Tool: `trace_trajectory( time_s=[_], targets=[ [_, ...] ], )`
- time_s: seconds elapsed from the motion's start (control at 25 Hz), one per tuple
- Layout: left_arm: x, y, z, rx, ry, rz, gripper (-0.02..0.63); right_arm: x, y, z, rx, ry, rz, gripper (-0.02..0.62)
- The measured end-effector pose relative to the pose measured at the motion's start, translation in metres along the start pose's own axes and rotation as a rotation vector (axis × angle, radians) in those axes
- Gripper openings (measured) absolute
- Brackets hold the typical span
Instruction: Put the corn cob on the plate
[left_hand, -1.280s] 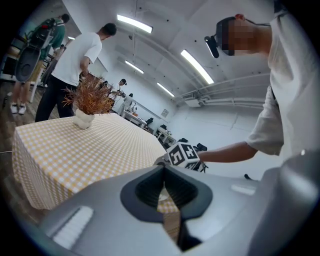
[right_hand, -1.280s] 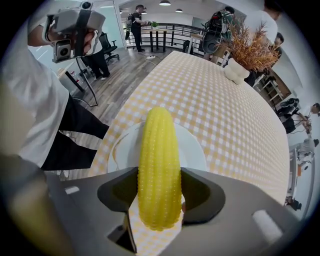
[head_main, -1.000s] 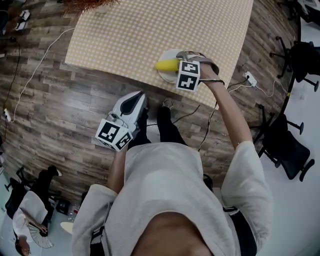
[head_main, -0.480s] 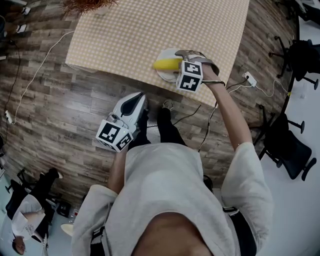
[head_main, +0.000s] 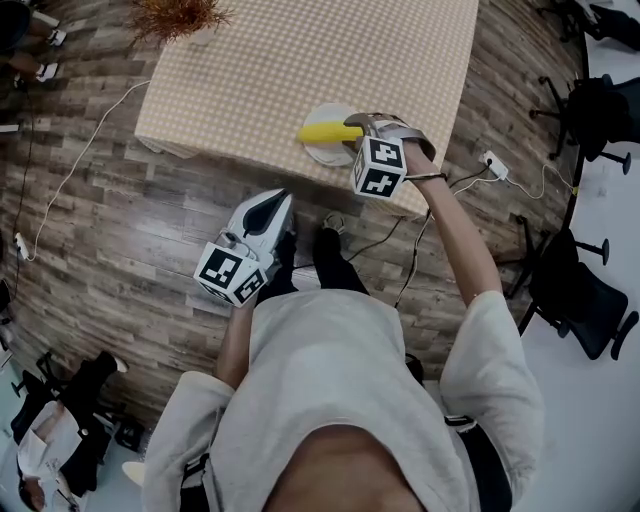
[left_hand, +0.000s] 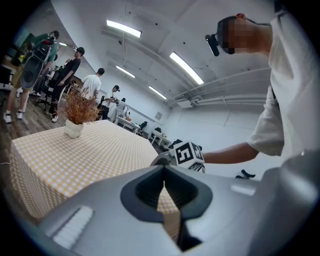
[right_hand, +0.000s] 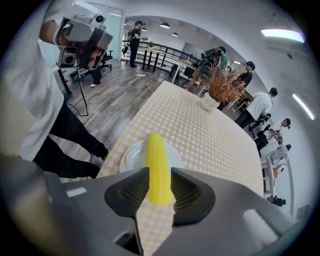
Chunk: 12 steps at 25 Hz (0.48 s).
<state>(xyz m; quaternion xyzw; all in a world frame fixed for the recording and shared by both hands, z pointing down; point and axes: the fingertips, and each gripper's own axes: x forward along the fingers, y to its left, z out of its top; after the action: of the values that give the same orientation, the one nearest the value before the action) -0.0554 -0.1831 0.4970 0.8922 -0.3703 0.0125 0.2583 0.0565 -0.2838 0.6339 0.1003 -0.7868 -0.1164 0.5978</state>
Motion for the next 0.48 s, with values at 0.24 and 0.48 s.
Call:
trace_trajectory(
  time_s=[0.24, 0.48],
  targets=[
    [-0.009, -0.022, 0.000, 0.028, -0.012, -0.001, 0.008, -0.017, 0.012, 0.000, 0.001, -0.024, -0.067, 0.000],
    [-0.015, -0.038, -0.003, 0.049, -0.021, -0.003, 0.008, -0.024, 0.024, -0.005, -0.007, -0.016, -0.078, 0.000]
  ],
)
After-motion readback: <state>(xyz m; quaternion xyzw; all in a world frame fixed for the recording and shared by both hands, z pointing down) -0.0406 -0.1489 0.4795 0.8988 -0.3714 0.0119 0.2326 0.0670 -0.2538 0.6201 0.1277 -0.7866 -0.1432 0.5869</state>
